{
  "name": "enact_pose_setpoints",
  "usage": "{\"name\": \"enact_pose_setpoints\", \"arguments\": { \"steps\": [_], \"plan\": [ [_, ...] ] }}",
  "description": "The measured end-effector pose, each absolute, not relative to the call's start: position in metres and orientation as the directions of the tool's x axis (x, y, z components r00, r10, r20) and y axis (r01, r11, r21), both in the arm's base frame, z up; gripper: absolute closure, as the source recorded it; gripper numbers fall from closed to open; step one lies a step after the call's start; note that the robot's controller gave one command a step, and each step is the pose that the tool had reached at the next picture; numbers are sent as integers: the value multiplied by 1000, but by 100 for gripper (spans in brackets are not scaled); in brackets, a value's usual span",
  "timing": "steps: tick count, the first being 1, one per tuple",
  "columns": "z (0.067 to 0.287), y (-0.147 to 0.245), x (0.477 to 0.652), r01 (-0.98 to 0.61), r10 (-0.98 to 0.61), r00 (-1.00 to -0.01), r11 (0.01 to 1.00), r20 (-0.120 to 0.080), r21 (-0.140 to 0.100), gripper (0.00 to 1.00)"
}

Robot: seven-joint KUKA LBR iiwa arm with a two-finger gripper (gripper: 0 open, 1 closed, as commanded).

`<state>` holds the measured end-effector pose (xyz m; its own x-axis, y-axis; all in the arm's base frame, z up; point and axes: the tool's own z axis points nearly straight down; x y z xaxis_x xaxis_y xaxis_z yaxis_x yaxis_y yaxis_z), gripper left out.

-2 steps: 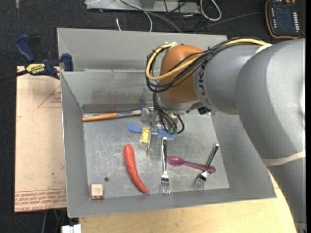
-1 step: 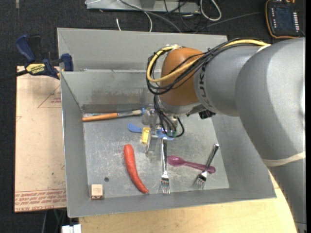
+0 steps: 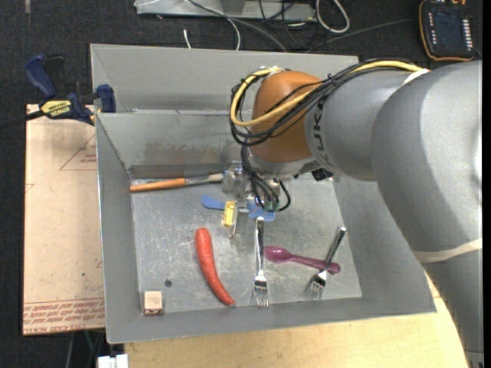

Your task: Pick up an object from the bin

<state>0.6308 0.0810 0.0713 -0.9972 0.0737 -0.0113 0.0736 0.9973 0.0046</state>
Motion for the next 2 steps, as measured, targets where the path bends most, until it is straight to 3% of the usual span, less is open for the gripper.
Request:
{"name": "enact_pose_setpoints", "arguments": {
  "steps": [1,2],
  "plan": [
    [73,80,624,119,120,-993,993,-7,7,100],
    [73,80,624,120,120,-993,993,-7,7,100]
  ]
}}
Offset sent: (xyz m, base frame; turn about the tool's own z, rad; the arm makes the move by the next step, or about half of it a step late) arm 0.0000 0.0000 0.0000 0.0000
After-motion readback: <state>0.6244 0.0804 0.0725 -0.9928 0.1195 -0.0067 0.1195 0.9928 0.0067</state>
